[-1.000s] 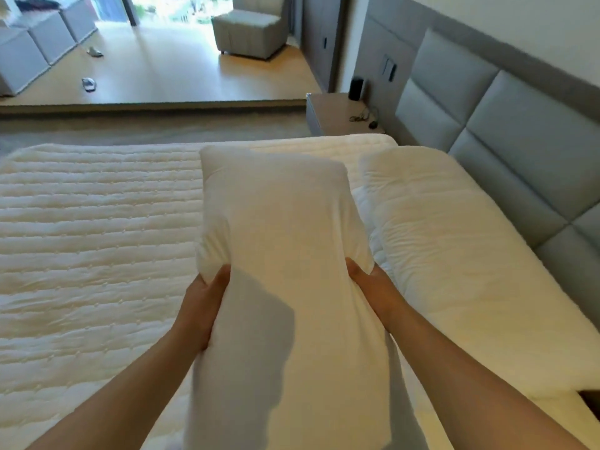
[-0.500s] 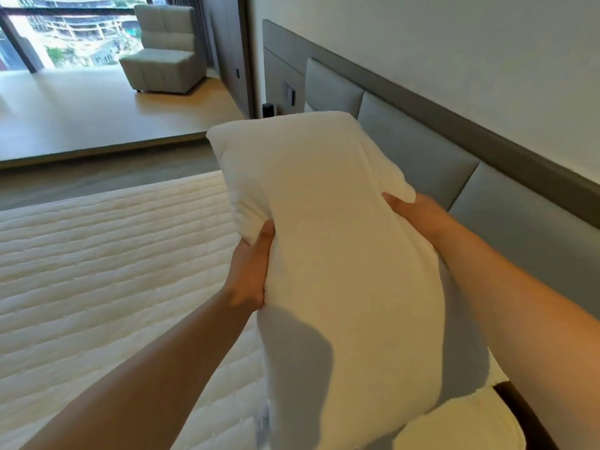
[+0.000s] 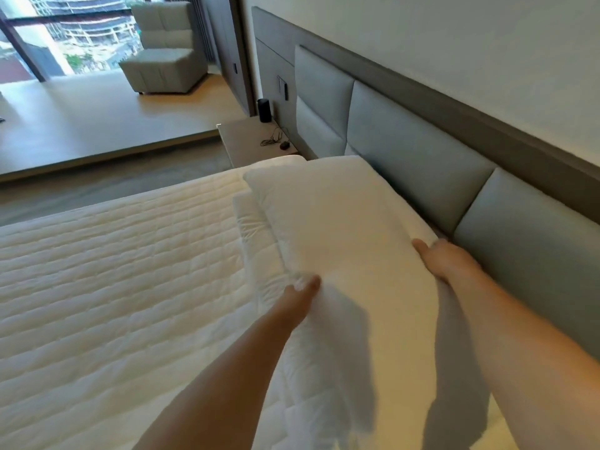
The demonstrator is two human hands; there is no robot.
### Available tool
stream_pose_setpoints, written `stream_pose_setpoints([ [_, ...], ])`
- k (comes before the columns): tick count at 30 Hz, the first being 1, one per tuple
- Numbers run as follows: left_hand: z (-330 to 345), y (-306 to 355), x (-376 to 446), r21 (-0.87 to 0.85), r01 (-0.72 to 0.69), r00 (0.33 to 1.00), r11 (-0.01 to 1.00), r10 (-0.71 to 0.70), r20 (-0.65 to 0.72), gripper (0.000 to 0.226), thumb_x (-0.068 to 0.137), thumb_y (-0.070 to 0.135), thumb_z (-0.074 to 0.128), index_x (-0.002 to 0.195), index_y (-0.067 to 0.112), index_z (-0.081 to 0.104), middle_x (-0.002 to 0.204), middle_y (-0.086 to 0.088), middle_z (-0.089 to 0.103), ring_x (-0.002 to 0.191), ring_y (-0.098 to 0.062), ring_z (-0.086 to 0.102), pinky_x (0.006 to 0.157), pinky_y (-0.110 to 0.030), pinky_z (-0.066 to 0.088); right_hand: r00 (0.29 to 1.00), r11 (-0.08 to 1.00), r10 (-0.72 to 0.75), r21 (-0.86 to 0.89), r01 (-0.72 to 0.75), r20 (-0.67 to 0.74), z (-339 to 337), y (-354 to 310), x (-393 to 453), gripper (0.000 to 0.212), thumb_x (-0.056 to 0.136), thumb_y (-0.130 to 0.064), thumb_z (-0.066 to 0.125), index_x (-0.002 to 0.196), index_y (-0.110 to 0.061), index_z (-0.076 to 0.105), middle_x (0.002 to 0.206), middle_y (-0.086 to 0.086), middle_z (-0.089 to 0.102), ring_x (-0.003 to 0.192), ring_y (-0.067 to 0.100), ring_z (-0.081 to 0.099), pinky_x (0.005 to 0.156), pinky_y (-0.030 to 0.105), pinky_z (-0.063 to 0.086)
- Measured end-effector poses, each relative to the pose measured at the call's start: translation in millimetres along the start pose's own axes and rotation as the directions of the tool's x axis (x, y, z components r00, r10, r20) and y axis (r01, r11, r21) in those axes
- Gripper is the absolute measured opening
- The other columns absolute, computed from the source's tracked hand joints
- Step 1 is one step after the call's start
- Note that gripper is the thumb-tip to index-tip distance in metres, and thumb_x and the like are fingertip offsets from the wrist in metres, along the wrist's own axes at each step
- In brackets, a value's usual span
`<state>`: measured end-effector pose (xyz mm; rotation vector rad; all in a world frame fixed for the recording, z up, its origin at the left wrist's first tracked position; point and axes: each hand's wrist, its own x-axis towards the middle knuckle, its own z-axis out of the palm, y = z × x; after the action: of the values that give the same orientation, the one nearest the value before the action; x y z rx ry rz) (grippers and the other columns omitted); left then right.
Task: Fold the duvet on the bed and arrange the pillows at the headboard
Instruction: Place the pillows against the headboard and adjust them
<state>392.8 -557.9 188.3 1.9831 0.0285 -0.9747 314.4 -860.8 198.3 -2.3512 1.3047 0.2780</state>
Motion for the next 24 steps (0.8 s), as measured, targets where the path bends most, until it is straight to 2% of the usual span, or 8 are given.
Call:
stream_pose_setpoints([
  [2,9,-7,6,-0.088,0.074,0.996,0.993,-0.070,0.057,0.093,0.078,0.080,0.044,0.148,0.019,0.030,0.141,-0.009,0.047,0.119,-0.031,0.053,0.093,-0.044,0.044,0.999,0.998,0.040,0.046,-0.040,-0.004,24,9,7,0.092,0.085,-0.077,0.014,0.149,-0.012,0.029,0.146,0.019,0.043,0.129,0.040,0.045,0.104,0.051,0.039],
  [4,19,-6,12,-0.216,0.065,0.996,0.974,-0.050,0.073,0.082,0.082,0.076,0.046,0.143,0.022,0.035,0.130,-0.003,0.053,0.110,-0.025,0.056,0.089,-0.043,0.047,1.000,0.998,0.027,0.059,-0.027,-0.007,31,8,11,0.089,0.088,-0.075,0.014,0.149,-0.012,0.028,0.145,0.020,0.044,0.129,0.040,0.045,0.103,0.049,0.040],
  [7,29,-2,20,-0.283,-0.036,0.999,0.959,0.031,-0.023,0.061,0.094,0.061,0.043,0.138,0.018,0.043,0.128,0.000,0.055,0.115,-0.021,0.054,0.101,-0.040,0.044,0.999,0.998,-0.028,0.047,0.030,-0.047,30,4,15,0.074,0.095,-0.064,0.022,0.139,-0.007,0.037,0.134,0.021,0.053,0.118,0.039,0.053,0.092,0.045,0.044],
  [11,28,2,17,-0.262,-0.151,0.986,0.953,0.127,-0.107,0.052,0.099,0.053,0.040,0.131,0.016,0.057,0.119,0.001,0.065,0.111,-0.019,0.059,0.103,-0.041,0.045,0.942,0.968,-0.177,0.120,0.219,-0.286,21,-7,11,0.038,0.102,-0.045,0.033,0.088,-0.012,0.047,0.094,0.017,0.062,0.071,0.027,0.051,0.058,0.034,0.036],
  [14,18,0,20,-0.270,-0.208,0.970,0.940,0.163,-0.182,0.047,0.099,0.054,0.038,0.126,0.019,0.056,0.112,0.004,0.066,0.106,-0.017,0.061,0.100,-0.041,0.048,0.831,0.909,-0.187,0.230,0.349,-0.524,8,-21,10,0.037,0.103,-0.042,0.035,0.083,-0.013,0.046,0.070,0.005,0.051,0.057,0.016,0.043,0.049,0.029,0.026],
  [16,11,-10,28,-0.210,-0.202,0.968,0.957,0.163,-0.189,0.051,0.098,0.056,0.038,0.131,0.020,0.052,0.115,0.003,0.065,0.107,-0.018,0.060,0.100,-0.043,0.048,0.824,0.927,-0.187,0.180,0.328,-0.535,13,-27,13,0.036,0.102,-0.044,0.034,0.088,-0.013,0.048,0.072,0.004,0.053,0.061,0.021,0.049,0.052,0.031,0.034],
  [20,-1,-11,39,-0.101,-0.093,0.959,0.991,0.062,-0.275,0.057,0.094,0.046,0.054,0.138,0.014,0.038,0.127,-0.005,0.053,0.107,-0.026,0.054,0.093,-0.040,0.047,0.958,0.988,-0.123,0.060,0.143,-0.257,48,-24,16,0.040,0.102,-0.041,0.029,0.110,-0.011,0.054,0.103,0.016,0.065,0.089,0.035,0.060,0.071,0.038,0.046],
  [24,-18,45,39,0.135,-0.359,0.767,0.924,0.374,-0.522,0.066,0.095,0.027,0.050,0.153,0.017,0.019,0.158,-0.009,0.022,0.144,-0.028,0.025,0.117,-0.045,0.025,0.900,0.966,-0.244,-0.013,0.257,-0.363,26,-23,-22,0.043,0.099,-0.050,0.032,0.116,-0.017,0.053,0.122,0.013,0.057,0.111,0.035,0.051,0.094,0.047,0.042],
])
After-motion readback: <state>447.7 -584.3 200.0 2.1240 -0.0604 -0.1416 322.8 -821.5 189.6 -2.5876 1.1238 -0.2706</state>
